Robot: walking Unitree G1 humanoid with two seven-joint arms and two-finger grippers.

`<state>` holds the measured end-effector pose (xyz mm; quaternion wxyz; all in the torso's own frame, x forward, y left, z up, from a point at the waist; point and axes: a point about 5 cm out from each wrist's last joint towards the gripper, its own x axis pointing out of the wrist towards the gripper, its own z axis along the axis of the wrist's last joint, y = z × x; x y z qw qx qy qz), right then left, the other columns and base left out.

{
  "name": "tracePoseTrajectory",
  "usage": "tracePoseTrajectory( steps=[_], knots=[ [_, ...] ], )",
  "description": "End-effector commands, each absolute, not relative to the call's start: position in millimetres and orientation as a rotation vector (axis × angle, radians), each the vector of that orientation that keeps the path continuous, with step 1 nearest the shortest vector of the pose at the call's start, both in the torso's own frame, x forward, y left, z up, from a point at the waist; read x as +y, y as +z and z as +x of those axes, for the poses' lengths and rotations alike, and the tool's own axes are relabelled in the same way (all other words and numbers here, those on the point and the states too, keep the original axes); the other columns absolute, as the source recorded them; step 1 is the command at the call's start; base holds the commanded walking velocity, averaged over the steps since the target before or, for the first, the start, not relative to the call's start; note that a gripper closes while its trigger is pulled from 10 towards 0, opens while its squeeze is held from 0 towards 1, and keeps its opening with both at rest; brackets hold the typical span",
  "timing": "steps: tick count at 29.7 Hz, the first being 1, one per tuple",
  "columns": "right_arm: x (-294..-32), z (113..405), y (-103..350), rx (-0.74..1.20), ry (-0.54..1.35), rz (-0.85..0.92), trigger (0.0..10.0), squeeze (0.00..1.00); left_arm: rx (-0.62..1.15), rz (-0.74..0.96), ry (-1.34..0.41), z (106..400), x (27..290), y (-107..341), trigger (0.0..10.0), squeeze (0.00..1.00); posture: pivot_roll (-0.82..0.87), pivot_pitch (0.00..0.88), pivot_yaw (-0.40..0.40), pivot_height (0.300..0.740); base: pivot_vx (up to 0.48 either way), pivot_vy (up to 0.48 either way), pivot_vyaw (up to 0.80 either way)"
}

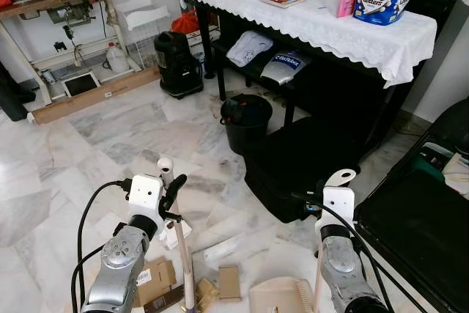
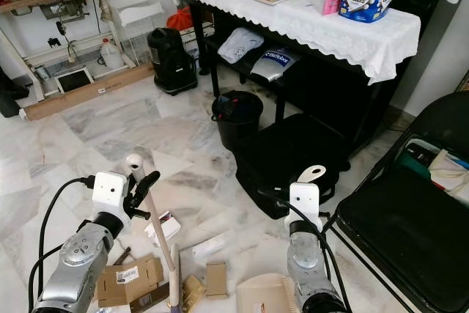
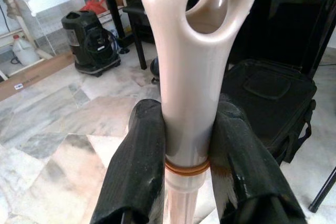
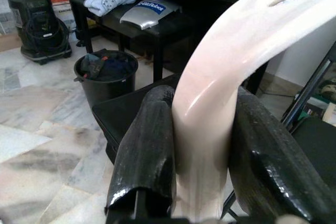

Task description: Sweep floor

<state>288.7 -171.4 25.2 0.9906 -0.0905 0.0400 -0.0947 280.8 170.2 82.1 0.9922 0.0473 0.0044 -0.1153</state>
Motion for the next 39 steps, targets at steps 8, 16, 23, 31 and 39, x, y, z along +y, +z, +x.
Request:
tracePoseTrajectory(
  steps=[8, 16, 23, 31, 39],
  knots=[
    [-170, 290, 29, 0.048, -0.187, -0.156, 10.0, 0.00, -0.044, 0.108, -0.226, 283, 173, 95, 10.0, 0.00, 0.11, 0.009, 0.091, 0.740, 0.000, 0.000, 0.00],
    [-166, 297, 42, -0.036, -0.143, -0.190, 10.0, 0.00, -0.048, 0.109, -0.225, 283, 174, 96, 10.0, 0.00, 0.11, 0.014, 0.097, 0.740, 0.000, 0.000, 0.00],
    [-167, 296, 37, 0.000, -0.140, -0.187, 10.0, 0.00, -0.052, 0.114, -0.234, 281, 174, 99, 10.0, 0.00, 0.13, 0.025, 0.105, 0.740, 0.000, 0.000, 0.00],
    [-170, 281, 14, 0.117, -0.177, -0.143, 10.0, 0.00, -0.050, 0.127, -0.246, 275, 179, 103, 10.0, 0.00, 0.15, 0.032, 0.120, 0.740, 0.000, 0.000, 0.00],
    [-170, 265, -6, 0.224, -0.169, -0.155, 10.0, 0.00, -0.048, 0.126, -0.265, 275, 176, 106, 10.0, 0.00, 0.15, 0.029, 0.126, 0.740, 0.000, 0.000, 0.00]
  ],
)
